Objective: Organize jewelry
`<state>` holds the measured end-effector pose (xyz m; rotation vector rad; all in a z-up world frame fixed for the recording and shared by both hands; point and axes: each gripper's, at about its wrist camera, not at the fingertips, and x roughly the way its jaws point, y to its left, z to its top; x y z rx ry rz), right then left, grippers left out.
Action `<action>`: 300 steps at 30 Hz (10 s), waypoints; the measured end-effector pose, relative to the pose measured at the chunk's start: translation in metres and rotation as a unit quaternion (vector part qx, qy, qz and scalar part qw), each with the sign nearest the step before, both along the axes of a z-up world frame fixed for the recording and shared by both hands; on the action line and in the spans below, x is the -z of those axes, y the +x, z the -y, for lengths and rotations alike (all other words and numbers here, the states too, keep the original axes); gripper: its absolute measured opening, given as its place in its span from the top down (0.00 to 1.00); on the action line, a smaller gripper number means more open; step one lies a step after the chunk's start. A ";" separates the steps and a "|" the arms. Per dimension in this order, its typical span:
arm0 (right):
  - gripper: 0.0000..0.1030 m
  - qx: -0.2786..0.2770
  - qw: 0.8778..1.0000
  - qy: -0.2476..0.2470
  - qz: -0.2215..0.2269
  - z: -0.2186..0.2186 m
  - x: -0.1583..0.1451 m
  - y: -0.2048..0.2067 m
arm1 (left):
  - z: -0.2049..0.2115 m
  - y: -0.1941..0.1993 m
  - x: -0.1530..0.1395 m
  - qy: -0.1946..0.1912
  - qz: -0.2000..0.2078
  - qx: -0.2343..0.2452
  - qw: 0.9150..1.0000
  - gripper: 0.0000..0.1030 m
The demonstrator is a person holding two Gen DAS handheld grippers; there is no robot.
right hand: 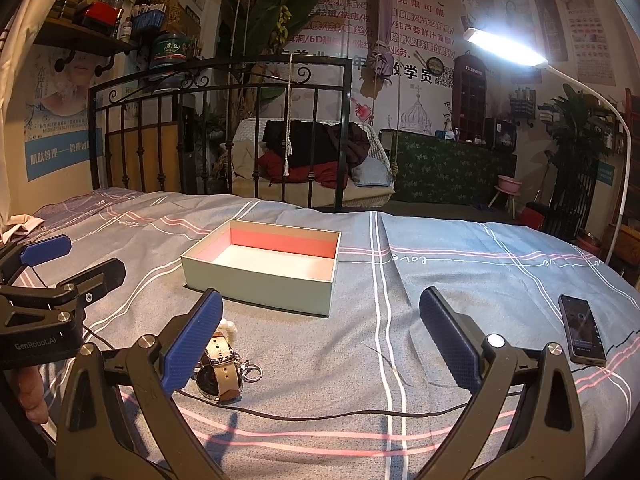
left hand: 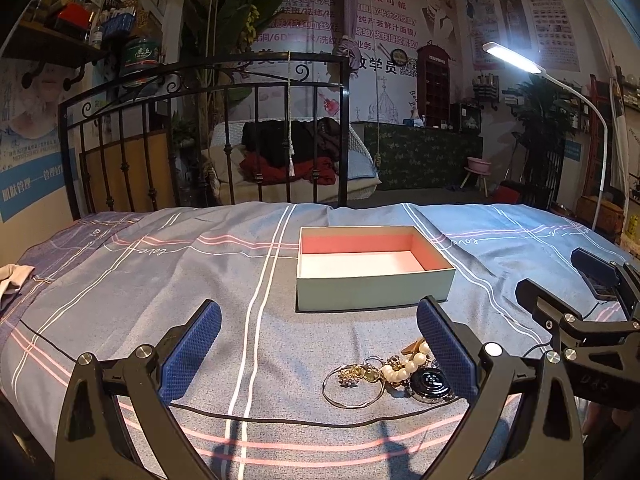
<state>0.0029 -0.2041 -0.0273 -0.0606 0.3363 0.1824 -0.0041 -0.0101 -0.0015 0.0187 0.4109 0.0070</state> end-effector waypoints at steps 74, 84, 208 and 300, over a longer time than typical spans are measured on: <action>0.27 -0.119 0.979 -0.020 -0.167 -0.033 0.058 0.034 | 0.001 0.079 0.081 0.011 -0.255 0.132 0.958 0.07; 0.79 -0.175 0.962 -0.022 -0.211 -0.051 0.059 0.053 | 0.003 0.082 0.080 0.013 -0.255 0.168 0.952 0.20; 0.77 -0.178 0.961 -0.049 -0.206 -0.059 0.061 0.074 | 0.005 0.074 0.075 0.016 -0.219 0.134 0.966 0.51; 0.83 -0.105 0.969 -0.068 -0.215 -0.069 0.051 0.217 | 0.028 0.244 0.050 -0.014 -0.253 0.076 0.964 0.74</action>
